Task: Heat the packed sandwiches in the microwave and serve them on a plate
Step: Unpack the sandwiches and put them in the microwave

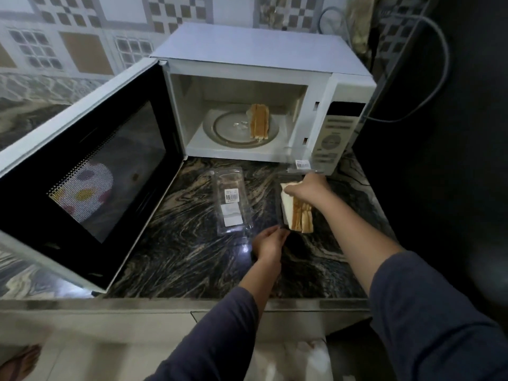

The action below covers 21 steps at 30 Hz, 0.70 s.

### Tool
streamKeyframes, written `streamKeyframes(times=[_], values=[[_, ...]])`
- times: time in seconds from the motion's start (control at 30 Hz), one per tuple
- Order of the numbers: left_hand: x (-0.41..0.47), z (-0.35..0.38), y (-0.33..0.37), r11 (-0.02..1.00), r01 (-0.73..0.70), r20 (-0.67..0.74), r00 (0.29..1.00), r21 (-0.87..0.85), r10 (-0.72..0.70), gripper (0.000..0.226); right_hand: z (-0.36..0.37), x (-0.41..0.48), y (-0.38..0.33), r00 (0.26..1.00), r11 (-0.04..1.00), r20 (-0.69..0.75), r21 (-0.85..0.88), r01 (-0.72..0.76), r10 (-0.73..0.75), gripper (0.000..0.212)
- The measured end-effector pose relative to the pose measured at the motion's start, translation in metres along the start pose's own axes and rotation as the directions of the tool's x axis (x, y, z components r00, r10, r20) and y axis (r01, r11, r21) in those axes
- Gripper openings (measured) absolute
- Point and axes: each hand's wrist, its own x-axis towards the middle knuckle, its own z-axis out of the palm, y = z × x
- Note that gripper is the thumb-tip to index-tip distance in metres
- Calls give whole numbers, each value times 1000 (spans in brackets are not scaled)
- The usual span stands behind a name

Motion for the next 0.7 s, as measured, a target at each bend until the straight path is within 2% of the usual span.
streamKeyframes(times=[0.17,0.3,0.4,0.47,0.5,0.57,0.67,0.7], values=[[-2,-4,2,977,-64,42,998,202,57,21,1,-30,20,998,999,-52,30,-18,20,47],[-12,-6,4,886,-198,114,980,420,165,17,8,-53,44,994,997,-104,75,-31,39,26],[-27,-10,1,797,-332,201,943,504,266,15,11,-69,59,991,997,-126,69,-35,43,38],[-39,-19,-3,717,-436,281,900,543,334,22,11,-78,69,991,996,-127,77,-36,46,51],[-43,-26,-6,627,-496,320,868,601,379,24,11,-83,73,992,995,-115,88,-39,49,54],[-43,-46,-16,358,-598,435,785,717,440,38,8,-95,82,995,995,-90,97,-29,37,55],[-43,-78,-31,-127,-629,627,692,767,358,48,3,-115,94,997,996,-75,84,-4,10,58],[-45,-88,-34,-246,-609,656,681,754,326,50,2,-121,96,997,997,-76,83,0,7,57]])
